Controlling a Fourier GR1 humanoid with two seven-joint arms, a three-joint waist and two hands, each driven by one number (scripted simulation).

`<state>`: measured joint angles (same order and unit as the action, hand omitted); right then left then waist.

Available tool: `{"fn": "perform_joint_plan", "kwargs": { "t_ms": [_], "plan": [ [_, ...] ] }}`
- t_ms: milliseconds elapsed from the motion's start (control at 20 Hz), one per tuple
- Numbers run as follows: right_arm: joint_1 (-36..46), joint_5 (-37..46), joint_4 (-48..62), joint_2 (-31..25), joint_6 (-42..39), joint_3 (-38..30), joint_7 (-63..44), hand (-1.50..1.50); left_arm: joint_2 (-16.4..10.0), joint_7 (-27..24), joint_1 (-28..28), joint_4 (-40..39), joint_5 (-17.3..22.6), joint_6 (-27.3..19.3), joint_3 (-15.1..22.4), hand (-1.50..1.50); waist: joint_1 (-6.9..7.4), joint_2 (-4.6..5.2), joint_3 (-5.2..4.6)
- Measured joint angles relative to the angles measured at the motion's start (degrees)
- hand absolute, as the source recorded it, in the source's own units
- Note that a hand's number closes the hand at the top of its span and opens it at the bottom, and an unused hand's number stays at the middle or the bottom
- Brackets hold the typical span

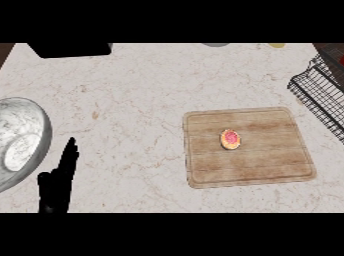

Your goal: Pick the tomato from the cutting board and place it in the tiered basket

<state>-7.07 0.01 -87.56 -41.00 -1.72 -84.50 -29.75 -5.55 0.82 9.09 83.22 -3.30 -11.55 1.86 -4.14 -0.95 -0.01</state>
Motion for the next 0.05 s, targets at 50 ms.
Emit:
{"fn": "perform_joint_plan", "kwargs": {
  "t_ms": [50],
  "plan": [
    [-2.0, -2.2, -1.2, 1.0, -2.5, -2.5, -0.1, -1.5, 0.1, -0.8, 0.1, -0.2, 0.0, 0.1, 0.0, 0.0, 0.08, 0.02, -0.01]
  ]
}}
